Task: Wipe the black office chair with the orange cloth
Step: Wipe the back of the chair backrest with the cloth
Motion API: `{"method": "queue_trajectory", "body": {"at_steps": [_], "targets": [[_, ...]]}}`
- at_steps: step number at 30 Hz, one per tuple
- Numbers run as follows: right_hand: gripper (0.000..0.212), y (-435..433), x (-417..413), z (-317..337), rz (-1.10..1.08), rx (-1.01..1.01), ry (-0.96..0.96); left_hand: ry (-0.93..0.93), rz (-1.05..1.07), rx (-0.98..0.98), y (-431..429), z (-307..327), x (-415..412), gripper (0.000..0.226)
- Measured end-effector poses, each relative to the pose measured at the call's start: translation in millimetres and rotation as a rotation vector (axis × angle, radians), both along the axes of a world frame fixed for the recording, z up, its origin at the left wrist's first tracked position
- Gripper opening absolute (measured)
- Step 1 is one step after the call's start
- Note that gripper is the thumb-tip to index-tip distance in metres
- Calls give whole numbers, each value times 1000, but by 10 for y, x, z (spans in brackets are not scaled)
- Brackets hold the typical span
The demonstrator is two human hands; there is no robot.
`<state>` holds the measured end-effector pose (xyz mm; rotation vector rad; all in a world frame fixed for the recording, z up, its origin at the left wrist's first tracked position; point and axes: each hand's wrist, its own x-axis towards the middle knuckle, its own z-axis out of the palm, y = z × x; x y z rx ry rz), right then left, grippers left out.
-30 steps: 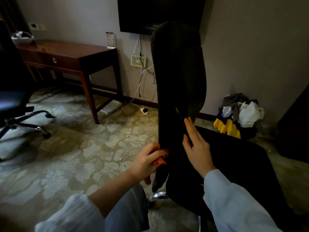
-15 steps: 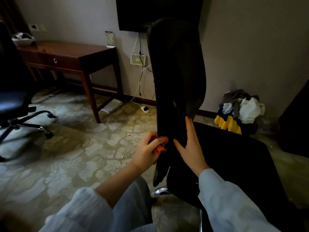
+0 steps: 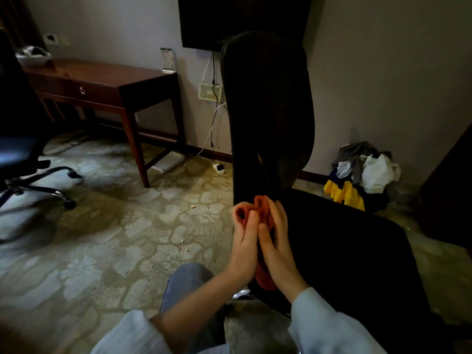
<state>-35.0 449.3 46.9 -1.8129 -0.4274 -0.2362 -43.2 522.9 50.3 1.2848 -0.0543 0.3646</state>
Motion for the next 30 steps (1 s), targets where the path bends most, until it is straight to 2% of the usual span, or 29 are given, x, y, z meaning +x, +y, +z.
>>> {"method": "queue_trajectory", "body": {"at_steps": [1, 3, 4, 6, 8, 10, 12, 15, 20, 22, 25, 30], "targets": [[48, 12, 8, 12, -4, 7, 6, 38, -62, -54, -22, 22, -15, 66], [40, -13, 60, 63, -42, -27, -26, 91, -104, -51, -39, 50, -39, 47], [34, -40, 84, 92, -69, -64, -58, 110, -84, -6, -40, 55, -32, 45], [26, -74, 129, 122, -126, -155, -151, 134, -86, -6, 10, 85, 8, 53], [22, -57, 122, 144, -142, -201, -187, 100, -10, 54, 76, 88, 58, 45], [22, -11, 103, 227, -184, -170, -227, 72, 83, 56, 140, 119, 112, 25], [21, 24, 139, 382, -270, -134, -377, 23, 216, 66, 235, 152, 131, 13], [22, 63, 310, 633, -338, -135, -627, -9, 319, 113, 411, 195, 191, 22], [28, 179, 648, 524, -307, -510, -801, 14, 166, 222, 532, 224, 338, 36], [30, 155, 687, 400, -303, -625, -890, -47, 113, 236, 538, 255, 344, 30], [33, 2, 661, 245, -307, -929, -1047, -69, 103, 231, 557, 276, 367, 28], [42, -103, 582, -134, -184, -1125, -851, -58, 107, 265, 658, 203, 468, 37]]}}
